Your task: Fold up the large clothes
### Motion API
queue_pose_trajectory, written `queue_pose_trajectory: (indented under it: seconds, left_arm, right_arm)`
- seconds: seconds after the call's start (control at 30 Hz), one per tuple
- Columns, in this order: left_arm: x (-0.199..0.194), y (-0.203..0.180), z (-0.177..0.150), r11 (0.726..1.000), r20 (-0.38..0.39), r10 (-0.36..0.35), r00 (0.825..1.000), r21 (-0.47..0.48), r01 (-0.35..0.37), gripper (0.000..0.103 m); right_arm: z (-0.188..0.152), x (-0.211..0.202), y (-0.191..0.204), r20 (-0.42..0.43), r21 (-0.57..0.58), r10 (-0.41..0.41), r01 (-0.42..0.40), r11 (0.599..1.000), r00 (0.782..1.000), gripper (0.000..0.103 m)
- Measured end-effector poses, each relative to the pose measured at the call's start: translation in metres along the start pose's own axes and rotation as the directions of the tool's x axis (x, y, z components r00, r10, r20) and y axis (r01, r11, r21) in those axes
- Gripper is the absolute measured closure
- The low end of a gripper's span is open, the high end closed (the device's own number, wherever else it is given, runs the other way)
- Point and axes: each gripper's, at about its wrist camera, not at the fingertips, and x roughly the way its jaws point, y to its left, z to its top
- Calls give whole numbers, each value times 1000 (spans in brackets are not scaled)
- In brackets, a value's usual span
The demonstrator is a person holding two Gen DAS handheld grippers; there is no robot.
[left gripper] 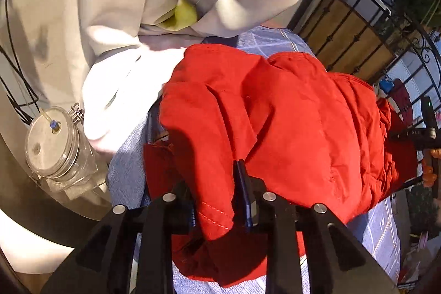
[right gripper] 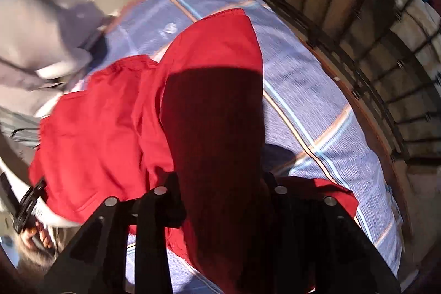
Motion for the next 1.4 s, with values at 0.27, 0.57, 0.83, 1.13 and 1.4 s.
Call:
queue_pose_trajectory:
  seconds: [0.27, 0.57, 0.83, 1.13, 1.4]
  left_arm:
    - [23, 2, -1, 991, -33, 72, 997, 115, -68, 55]
    - [33, 9, 4, 990, -34, 106, 994, 101, -102, 32]
    - [-16, -8, 25, 966, 2, 190, 982, 178, -188, 19]
    - [-69, -77, 25, 927, 52, 195, 980, 317, -201, 6]
    - [-81, -130, -4, 937, -65, 181, 981, 315, -152, 6]
  right_arm:
    - [-21, 11, -43, 30, 90, 59, -61, 994, 998, 42]
    - [-6, 21, -42, 31, 136, 9, -13, 991, 999, 27]
    - [-12, -40, -102, 214, 483, 128, -218, 848, 969, 20]
    - [-63, -95, -45, 194, 334, 88, -151, 931, 977, 13]
    - [-152, -106, 56, 56, 34, -80, 78, 996, 995, 13]
